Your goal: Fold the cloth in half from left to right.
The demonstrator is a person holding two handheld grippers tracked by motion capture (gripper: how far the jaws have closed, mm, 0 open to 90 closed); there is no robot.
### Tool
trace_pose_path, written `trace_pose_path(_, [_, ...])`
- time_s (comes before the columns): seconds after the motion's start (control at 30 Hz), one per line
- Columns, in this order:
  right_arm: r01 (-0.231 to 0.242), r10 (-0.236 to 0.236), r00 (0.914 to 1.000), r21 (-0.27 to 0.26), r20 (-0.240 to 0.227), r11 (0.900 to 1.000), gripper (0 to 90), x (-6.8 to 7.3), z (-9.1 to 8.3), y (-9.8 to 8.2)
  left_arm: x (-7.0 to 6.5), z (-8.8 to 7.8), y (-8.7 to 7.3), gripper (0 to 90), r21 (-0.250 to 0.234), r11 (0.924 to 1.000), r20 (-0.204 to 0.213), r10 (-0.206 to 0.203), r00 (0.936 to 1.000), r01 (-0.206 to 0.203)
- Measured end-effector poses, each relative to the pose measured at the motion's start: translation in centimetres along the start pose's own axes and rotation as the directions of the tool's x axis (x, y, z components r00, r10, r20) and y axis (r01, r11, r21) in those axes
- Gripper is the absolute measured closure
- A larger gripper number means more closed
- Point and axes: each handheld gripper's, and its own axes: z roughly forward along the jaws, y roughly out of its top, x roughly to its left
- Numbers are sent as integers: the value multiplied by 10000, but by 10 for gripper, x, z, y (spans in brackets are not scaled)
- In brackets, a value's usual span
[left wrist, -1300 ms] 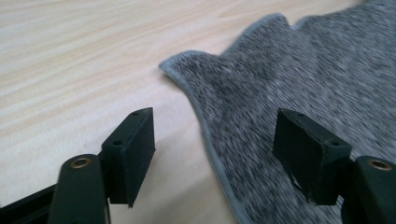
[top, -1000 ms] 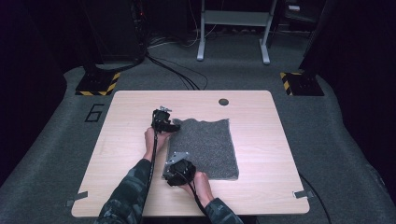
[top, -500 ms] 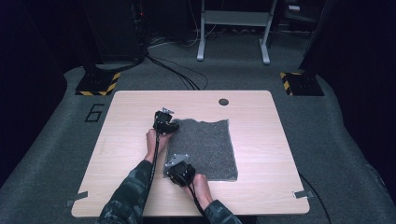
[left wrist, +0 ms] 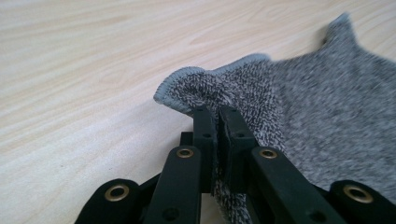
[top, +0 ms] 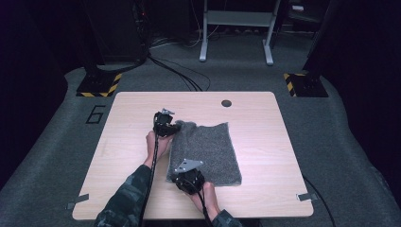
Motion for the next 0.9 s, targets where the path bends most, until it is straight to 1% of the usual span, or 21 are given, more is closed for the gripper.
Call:
trace_pose_path(0.13, [11, -16, 9998, -235, -204, 9997, 890, 5, -5, 4, -2, -15, 4, 857, -143, 9999, -45, 30, 10000, -31])
trace_pose_path(0.2, [-36, 23, 9995, -428, -315, 9991, 891, 8, -5, 6, -2, -21, 5, 857, -121, 9999, -89, 84, 9999, -85])
trace_pose_path(0.33, [35, -88, 9979, -823, -641, 9966, 891, 16, -6, 15, 2, -40, 6, 857, 6, 9998, -288, 193, 9994, -193])
trace_pose_path(0.37, [72, -145, 9969, -941, -770, 9955, 891, 19, -6, 19, 3, -45, 6, 857, 97, 9995, -355, 292, 9989, -289])
trace_pose_path(0.4, [40, -122, 9968, -1028, -790, 9947, 891, 21, -6, 21, 3, -49, 6, 857, 106, 9997, -352, 241, 9991, -237])
trace_pose_path(0.47, [167, -282, 9951, -1200, -946, 9926, 890, 28, -6, 27, 6, -61, 8, 857, 271, 9987, -535, 439, 9976, -425])
trace_pose_path(0.5, [244, -382, 9941, -1341, -1013, 9907, 890, 31, -6, 30, 6, -65, 8, 857, 216, 9991, -650, 375, 9972, -362])
trace_pose_path(0.53, [370, -533, 9926, -1465, -1089, 9885, 890, 34, -6, 33, 8, -71, 9, 857, 248, 9992, -618, 328, 9976, -313])
trace_pose_path(0.6, [494, -674, 9919, -1613, -1080, 9857, 890, 39, -8, 36, 9, -79, 11, 857, 196, 9990, -797, 409, 9960, -395])
trace_pose_path(0.63, [463, -652, 9921, -1704, -1070, 9843, 890, 40, -8, 37, 9, -82, 13, 856, 375, 9976, -841, 606, 9946, -576])
trace_pose_path(0.73, [304, -516, 9926, -1858, -1102, 9821, 889, 39, -13, 35, 5, -82, 16, 856, 298, 9985, -774, 485, 9958, -463])
trace_pose_path(0.77, [141, -350, 9931, -1828, -1117, 9830, 889, 39, -17, 33, 5, -82, 17, 856, 291, 9982, -731, 541, 9959, -521])
trace_pose_path(0.8, [156, -379, 9932, -1963, -1105, 9804, 889, 37, -19, 31, 3, -81, 19, 856, 226, 9989, -693, 414, 9967, -399])
trace_pose_path(0.83, [97, -322, 9935, -2016, -1089, 9794, 889, 36, -21, 30, 2, -81, 21, 855, 300, 9982, -633, 545, 9965, -527])
trace_pose_path(0.87, [-2, -213, 9941, -1979, -1067, 9802, 889, 35, -23, 28, 2, -81, 21, 855, 300, 9982, -633, 545, 9965, -527])
trace_pose_path(0.9, [-59, -157, 9943, -2017, -1051, 9794, 889, 33, -26, 25, -5, -77, 24, 855, 219, 9985, -544, 521, 9972, -510])
